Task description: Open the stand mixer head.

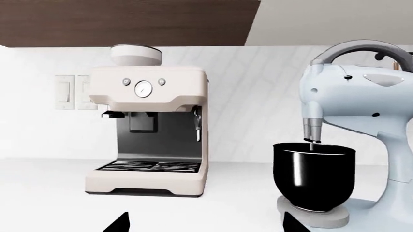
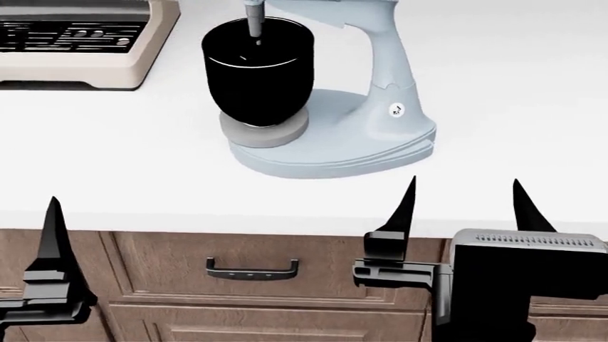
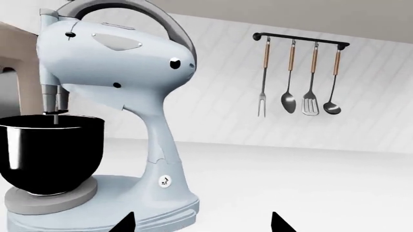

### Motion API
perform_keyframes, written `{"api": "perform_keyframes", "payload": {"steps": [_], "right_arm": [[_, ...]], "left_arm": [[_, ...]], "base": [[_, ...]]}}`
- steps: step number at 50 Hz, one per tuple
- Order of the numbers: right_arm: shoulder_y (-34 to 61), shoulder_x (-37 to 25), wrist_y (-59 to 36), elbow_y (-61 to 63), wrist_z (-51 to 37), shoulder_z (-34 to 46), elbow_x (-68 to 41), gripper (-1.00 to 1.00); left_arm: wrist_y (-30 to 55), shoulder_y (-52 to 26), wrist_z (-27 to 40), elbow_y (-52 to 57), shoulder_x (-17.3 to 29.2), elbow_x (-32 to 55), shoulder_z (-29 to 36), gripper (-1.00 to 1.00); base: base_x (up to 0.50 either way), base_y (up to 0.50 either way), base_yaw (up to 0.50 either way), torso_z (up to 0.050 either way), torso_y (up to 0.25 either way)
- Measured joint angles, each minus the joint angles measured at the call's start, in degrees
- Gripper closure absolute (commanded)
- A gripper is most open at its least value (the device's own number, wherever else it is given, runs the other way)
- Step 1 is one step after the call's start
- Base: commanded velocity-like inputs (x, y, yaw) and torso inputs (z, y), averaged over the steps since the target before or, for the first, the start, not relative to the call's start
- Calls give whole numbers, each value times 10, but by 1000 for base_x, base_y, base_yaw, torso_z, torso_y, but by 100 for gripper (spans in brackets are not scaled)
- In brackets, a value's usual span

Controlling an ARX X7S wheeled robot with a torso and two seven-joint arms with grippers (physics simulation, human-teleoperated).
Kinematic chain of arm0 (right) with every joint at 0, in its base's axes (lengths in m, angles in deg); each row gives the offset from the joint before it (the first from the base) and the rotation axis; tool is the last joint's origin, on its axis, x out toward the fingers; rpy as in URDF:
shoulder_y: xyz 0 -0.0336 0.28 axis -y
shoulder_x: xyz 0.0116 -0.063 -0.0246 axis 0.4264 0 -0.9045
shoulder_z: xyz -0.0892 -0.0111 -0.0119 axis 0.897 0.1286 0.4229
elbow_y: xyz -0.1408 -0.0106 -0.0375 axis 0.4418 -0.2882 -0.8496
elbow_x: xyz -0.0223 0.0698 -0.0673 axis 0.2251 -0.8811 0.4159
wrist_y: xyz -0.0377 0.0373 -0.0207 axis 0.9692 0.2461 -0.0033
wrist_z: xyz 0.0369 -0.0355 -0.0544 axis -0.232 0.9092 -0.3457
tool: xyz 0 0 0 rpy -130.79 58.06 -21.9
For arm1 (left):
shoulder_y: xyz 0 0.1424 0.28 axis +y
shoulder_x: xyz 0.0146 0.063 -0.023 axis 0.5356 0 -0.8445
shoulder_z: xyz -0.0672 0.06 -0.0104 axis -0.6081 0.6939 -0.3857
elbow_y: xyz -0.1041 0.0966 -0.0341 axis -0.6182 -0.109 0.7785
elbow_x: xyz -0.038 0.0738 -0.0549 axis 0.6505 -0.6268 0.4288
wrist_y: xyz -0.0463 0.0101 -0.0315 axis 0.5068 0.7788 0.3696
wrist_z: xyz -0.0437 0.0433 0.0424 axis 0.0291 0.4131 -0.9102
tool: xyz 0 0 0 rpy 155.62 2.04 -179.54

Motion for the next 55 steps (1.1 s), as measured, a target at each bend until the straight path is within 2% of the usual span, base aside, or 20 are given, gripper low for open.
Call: {"api": "perform_keyframes", "payload": {"steps": [5, 10, 23, 27, 28, 55], "right_arm": [[0, -1, 0, 0, -2, 2, -1, -100], [0, -2, 0, 0, -2, 6, -3, -100], [-1, -6, 1, 4, -4, 8, -8, -100], [-1, -6, 1, 3, -6, 8, -10, -100], [-1, -6, 2, 2, -6, 8, -10, 100], [27, -7, 28, -67, -11, 24, -7, 100]], "left_arm": [[-1, 1, 3, 0, 2, 3, 0, -100], [-4, 2, 5, -1, 5, 5, 0, -100], [-7, 4, 11, 3, 10, 13, -1, -100], [-8, 3, 13, 2, 11, 14, 1, -100], [-8, 3, 13, 2, 11, 15, 1, -100], [-16, 4, 20, -5, 21, 32, 0, -100]], "base": [[0, 500, 0, 0, 0], [0, 46, 0, 0, 0], [488, 0, 0, 0, 0], [24, 0, 0, 0, 0], [0, 0, 0, 0, 0], [0, 0, 0, 0, 0]]}}
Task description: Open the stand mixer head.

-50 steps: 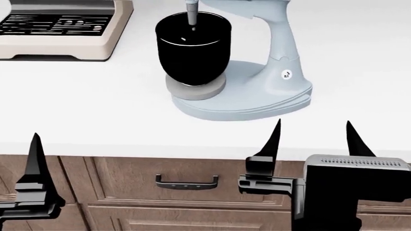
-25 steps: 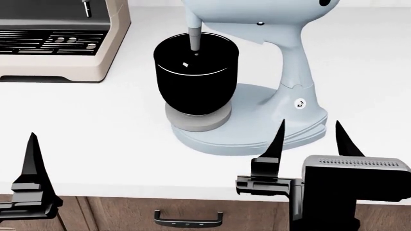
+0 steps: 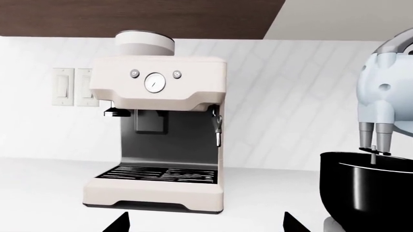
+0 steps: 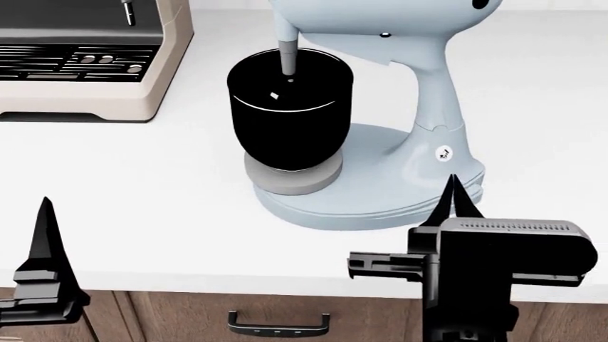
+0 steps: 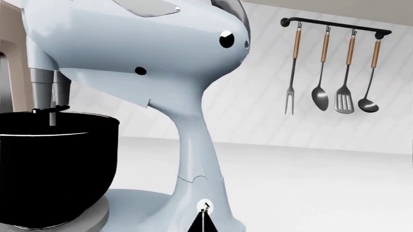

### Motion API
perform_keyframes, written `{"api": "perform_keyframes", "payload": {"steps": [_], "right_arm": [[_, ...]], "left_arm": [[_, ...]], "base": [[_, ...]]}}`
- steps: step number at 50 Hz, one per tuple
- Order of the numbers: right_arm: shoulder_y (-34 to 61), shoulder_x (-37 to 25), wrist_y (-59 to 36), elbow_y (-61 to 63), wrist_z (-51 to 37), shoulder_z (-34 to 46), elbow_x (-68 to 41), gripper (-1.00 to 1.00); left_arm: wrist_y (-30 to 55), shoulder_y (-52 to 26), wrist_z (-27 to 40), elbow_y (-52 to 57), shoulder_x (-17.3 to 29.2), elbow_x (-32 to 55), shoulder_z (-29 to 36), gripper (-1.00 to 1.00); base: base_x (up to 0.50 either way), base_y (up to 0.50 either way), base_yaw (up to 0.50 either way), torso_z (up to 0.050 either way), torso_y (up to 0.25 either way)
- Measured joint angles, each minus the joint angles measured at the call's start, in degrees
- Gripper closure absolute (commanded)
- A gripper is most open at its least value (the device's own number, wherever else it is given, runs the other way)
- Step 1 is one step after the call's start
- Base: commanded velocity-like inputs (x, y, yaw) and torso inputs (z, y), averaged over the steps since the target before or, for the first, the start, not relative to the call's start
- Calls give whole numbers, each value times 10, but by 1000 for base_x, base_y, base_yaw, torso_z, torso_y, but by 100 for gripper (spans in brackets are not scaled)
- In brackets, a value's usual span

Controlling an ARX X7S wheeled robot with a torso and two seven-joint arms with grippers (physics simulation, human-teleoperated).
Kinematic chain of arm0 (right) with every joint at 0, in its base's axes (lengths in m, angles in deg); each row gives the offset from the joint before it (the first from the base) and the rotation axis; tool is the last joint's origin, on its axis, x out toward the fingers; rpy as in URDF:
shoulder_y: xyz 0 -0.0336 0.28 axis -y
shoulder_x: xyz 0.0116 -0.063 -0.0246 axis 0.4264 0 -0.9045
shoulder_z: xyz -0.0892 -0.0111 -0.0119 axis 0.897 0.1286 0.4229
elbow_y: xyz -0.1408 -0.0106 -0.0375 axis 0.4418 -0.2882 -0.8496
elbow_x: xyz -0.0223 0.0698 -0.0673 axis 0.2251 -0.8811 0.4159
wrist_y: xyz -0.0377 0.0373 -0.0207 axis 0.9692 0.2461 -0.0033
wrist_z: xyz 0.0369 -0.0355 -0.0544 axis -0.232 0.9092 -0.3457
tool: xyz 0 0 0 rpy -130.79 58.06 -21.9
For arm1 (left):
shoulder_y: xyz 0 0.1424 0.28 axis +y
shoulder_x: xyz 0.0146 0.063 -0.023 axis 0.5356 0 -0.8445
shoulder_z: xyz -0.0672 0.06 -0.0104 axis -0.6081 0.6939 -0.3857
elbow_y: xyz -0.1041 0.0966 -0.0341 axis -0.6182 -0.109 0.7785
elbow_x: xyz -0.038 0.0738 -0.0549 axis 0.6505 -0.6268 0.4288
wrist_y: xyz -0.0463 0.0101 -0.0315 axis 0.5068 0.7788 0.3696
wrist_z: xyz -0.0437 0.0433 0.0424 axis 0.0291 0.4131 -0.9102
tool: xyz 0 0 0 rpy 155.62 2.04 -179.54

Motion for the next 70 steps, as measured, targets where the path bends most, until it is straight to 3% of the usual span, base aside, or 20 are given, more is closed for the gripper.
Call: {"api": "perform_keyframes", "payload": {"steps": [23, 70], "right_arm": [[58, 5, 14, -89, -16, 30, 23, 100], [200, 28, 178, -456, -40, 66, 50, 100]], "left_arm": [[-16, -2, 4, -20, 3, 4, 4, -100], [-40, 2, 9, -38, 12, 14, 2, -100]], "base": [[0, 0, 0, 0, 0], [0, 0, 0, 0, 0]]}}
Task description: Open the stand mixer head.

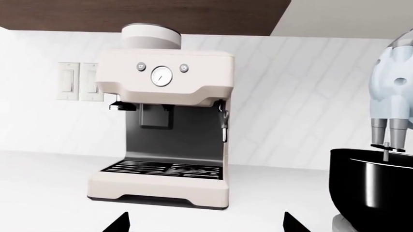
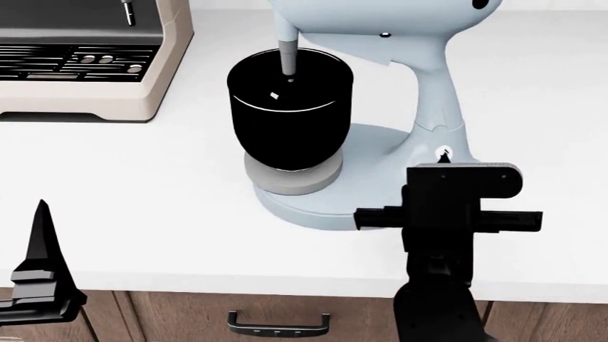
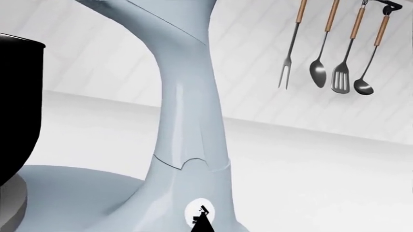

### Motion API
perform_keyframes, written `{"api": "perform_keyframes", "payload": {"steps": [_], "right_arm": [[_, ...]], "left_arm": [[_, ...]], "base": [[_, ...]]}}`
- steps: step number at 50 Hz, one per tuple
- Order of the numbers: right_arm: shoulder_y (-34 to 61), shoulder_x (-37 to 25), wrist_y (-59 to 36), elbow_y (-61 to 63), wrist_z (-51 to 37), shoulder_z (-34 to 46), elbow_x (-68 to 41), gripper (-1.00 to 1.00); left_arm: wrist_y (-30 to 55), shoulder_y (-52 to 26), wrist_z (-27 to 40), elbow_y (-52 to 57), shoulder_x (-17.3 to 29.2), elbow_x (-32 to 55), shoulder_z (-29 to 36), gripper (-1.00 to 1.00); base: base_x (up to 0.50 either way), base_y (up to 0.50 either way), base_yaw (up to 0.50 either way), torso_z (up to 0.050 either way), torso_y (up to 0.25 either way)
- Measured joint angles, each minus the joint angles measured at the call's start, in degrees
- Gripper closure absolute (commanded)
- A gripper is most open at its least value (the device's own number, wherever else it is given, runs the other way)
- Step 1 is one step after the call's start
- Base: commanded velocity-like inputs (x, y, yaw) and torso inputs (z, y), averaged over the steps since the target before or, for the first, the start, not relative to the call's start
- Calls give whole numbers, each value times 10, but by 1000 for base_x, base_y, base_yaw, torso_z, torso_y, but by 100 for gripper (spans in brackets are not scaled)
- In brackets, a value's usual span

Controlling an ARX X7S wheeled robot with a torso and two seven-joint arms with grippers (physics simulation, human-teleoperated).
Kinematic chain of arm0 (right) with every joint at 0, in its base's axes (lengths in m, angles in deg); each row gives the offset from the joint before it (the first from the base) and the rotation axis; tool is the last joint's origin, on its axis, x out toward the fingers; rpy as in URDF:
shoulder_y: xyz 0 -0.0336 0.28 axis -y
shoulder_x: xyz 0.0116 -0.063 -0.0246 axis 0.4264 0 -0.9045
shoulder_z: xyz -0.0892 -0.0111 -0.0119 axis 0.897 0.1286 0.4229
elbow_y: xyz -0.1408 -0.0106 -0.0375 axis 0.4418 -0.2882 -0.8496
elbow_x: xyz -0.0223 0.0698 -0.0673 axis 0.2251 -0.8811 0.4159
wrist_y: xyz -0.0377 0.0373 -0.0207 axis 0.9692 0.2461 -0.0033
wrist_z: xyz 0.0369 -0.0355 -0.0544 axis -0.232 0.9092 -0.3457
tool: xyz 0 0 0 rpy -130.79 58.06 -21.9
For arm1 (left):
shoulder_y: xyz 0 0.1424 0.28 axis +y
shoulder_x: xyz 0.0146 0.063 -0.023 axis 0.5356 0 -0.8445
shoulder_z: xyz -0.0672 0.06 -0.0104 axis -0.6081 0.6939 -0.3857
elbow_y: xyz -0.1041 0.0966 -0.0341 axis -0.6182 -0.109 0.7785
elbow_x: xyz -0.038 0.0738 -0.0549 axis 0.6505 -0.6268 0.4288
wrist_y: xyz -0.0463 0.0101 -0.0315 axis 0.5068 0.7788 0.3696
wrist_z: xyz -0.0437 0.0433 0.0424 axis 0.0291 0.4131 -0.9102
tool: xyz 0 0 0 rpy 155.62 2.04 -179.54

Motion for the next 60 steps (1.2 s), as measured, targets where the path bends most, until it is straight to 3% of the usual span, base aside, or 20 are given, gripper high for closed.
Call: {"api": "perform_keyframes", "payload": {"steps": [28, 29, 48, 60], "right_arm": [[34, 38, 107, -121, -49, -12, 66, 100], [35, 38, 108, -121, -49, -13, 69, -100], [43, 41, 107, -132, -129, 18, 62, -100], [30, 18, 65, -80, -100, 18, 46, -100]], "left_arm": [[0, 0, 12, -1, 4, -1, 3, -100], [-1, 0, 12, -1, 4, -1, 3, -100], [-2, -1, 19, -2, 7, -1, 5, -100], [-3, -1, 23, -2, 8, 0, 6, -100]], "base": [[25, -1, 8, 0, 0], [30, -3, 9, 0, 0], [31, -3, 8, 0, 0], [19, -1, 6, 0, 0]]}}
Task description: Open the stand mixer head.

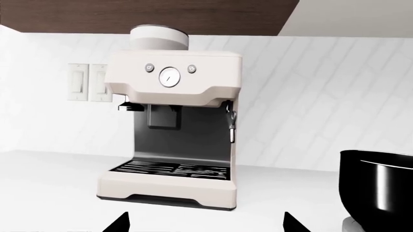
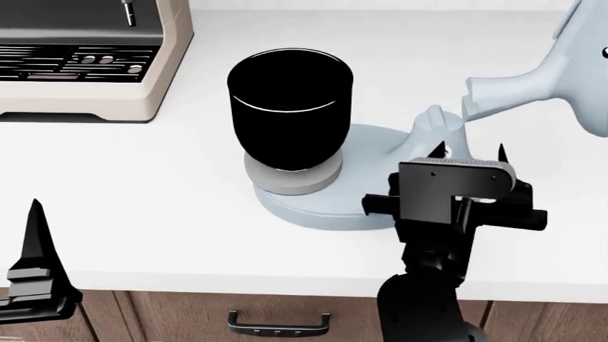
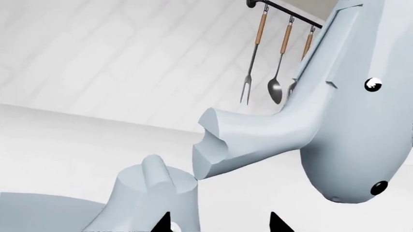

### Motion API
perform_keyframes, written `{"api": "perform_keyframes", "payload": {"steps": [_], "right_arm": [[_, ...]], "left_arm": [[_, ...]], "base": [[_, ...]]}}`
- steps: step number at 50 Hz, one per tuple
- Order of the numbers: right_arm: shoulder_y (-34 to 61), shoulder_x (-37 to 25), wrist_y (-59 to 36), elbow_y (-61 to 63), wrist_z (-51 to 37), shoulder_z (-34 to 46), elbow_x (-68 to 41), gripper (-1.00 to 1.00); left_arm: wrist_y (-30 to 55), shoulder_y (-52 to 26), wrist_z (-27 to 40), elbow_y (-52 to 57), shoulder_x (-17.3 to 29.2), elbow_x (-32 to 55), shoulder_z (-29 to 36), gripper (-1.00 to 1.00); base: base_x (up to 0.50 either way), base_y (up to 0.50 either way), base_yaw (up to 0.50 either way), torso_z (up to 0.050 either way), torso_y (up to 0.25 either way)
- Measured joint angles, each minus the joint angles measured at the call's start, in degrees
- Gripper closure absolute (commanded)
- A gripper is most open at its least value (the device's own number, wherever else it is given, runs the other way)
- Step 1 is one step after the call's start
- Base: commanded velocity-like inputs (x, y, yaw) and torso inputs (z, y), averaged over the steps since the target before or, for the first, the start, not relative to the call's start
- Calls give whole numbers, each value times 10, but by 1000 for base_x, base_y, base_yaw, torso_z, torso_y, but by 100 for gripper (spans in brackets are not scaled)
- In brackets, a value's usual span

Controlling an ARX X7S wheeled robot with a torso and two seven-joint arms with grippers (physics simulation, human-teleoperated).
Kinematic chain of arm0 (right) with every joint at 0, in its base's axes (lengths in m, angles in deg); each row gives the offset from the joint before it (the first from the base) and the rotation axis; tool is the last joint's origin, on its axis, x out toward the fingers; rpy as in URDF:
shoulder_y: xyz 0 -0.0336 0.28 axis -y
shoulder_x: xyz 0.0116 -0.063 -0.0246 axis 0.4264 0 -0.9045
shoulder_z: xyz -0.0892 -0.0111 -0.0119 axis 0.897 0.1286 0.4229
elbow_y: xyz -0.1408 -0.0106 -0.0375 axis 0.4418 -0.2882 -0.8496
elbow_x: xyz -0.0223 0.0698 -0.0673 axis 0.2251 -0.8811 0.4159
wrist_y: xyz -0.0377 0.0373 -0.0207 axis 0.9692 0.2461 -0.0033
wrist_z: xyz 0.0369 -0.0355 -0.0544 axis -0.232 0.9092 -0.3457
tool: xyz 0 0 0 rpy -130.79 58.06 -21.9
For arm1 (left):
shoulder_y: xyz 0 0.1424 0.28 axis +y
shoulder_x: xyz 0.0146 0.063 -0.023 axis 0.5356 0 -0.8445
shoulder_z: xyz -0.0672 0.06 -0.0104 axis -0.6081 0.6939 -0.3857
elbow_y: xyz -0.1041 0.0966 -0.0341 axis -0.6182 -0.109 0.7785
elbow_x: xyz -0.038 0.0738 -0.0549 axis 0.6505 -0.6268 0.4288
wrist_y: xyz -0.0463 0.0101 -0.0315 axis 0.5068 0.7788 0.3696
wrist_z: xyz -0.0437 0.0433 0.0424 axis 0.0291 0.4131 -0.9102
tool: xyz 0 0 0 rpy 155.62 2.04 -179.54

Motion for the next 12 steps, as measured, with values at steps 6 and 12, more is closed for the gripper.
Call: {"api": "perform_keyframes", "payload": {"steps": [6, 12], "right_arm": [[-8, -13, -22, 29, 22, -6, -3, -100], [-11, -20, -31, 41, 32, -7, -5, -100]], "left_arm": [[0, 0, 2, 0, 0, 1, 0, -100], [-1, 0, 4, 0, 1, 2, 1, -100]], "base": [[8, 0, 4, 0, 0], [9, 0, 5, 0, 0]]}}
